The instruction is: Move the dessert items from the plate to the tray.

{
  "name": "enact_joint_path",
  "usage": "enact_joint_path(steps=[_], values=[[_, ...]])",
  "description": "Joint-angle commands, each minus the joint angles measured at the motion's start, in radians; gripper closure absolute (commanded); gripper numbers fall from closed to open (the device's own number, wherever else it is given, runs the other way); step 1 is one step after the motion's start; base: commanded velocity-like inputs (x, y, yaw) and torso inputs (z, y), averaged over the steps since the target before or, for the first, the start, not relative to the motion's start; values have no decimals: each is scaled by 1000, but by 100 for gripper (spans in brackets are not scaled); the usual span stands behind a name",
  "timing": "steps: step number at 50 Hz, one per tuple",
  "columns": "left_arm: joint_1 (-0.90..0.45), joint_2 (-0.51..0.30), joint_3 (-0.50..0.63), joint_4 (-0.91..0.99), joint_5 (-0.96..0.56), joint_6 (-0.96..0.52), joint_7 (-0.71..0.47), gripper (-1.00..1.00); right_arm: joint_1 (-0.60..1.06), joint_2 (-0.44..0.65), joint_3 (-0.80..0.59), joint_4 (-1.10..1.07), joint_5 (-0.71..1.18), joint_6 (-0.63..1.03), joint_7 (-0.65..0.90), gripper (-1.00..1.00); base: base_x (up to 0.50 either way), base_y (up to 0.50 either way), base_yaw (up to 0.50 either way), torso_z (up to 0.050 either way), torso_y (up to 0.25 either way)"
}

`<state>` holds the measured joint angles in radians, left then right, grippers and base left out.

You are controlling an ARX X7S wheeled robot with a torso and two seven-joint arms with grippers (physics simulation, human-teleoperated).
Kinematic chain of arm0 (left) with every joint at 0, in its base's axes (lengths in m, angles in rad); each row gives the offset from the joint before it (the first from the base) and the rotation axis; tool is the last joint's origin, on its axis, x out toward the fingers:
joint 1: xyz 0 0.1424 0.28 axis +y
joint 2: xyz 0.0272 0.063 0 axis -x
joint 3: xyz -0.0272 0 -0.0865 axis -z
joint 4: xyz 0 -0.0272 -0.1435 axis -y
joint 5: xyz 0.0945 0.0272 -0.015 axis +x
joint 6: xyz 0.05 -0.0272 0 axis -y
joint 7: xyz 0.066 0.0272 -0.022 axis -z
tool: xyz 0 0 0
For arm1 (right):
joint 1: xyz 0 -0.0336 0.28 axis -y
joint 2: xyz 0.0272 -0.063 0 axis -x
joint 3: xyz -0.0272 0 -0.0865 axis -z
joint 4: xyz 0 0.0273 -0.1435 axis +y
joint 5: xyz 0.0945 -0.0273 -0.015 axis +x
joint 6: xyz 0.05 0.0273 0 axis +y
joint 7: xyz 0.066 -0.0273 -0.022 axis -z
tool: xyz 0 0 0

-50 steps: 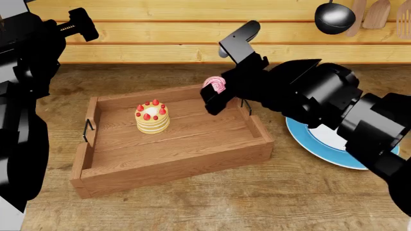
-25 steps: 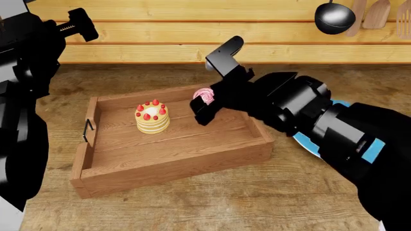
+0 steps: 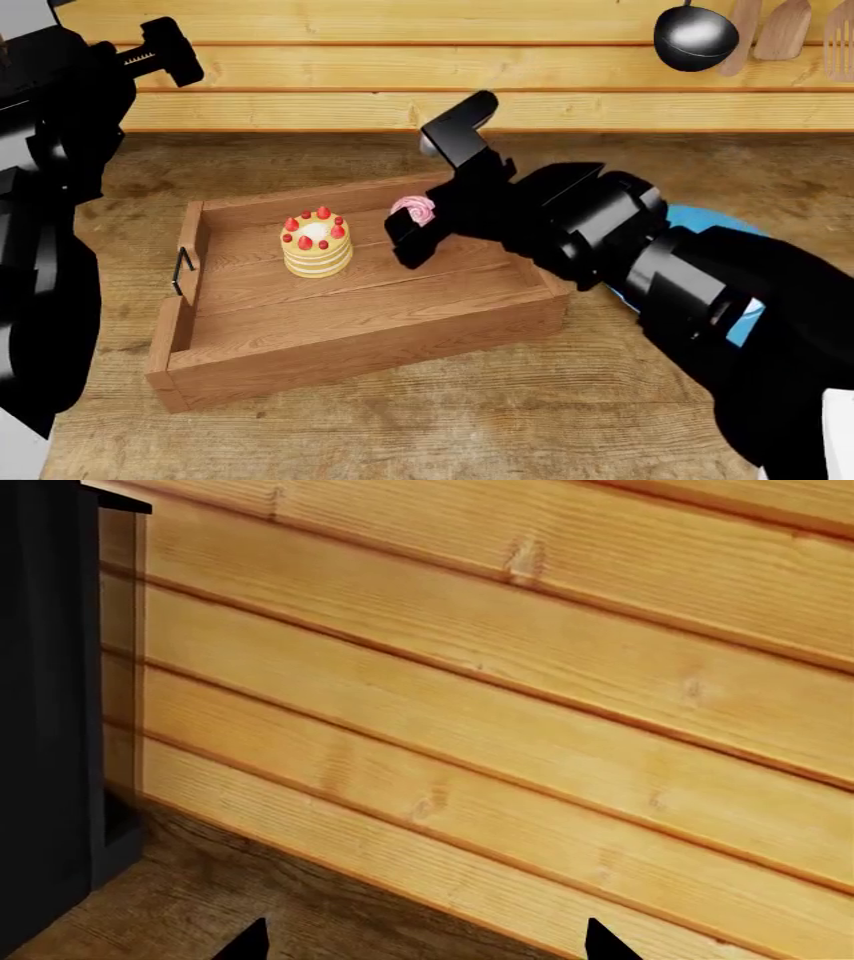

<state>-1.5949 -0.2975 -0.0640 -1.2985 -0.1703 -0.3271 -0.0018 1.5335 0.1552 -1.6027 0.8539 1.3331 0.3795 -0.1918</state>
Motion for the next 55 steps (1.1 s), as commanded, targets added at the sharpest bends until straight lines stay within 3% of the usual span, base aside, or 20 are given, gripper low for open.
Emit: enact_joint_path(steps=[1, 31, 32, 45, 55], values=[[-1, 1, -7, -1, 6, 1, 0, -100, -13, -13, 5, 26, -14, -2, -22, 100, 0, 0, 0, 0, 0], [-1, 2, -26, -2, 25, -1, 0, -100, -34, -42, 2, 73, -23, 6, -62, 100, 0, 0, 0, 0, 0], [-1, 2, -27, -2, 26, -1, 0, -100, -34, -42, 2, 74, -22, 7, -64, -100, 0, 0, 0, 0, 0], [-2, 3, -34, -2, 34, -3, 2, -100, -30, -43, 21, 96, -12, 4, -63, -100, 0, 0, 0, 0, 0], [0, 4, -38, 0, 39, -4, 6, -100, 41, 99, 136, -132, 61, -59, 65, -100, 0, 0, 0, 0, 0]])
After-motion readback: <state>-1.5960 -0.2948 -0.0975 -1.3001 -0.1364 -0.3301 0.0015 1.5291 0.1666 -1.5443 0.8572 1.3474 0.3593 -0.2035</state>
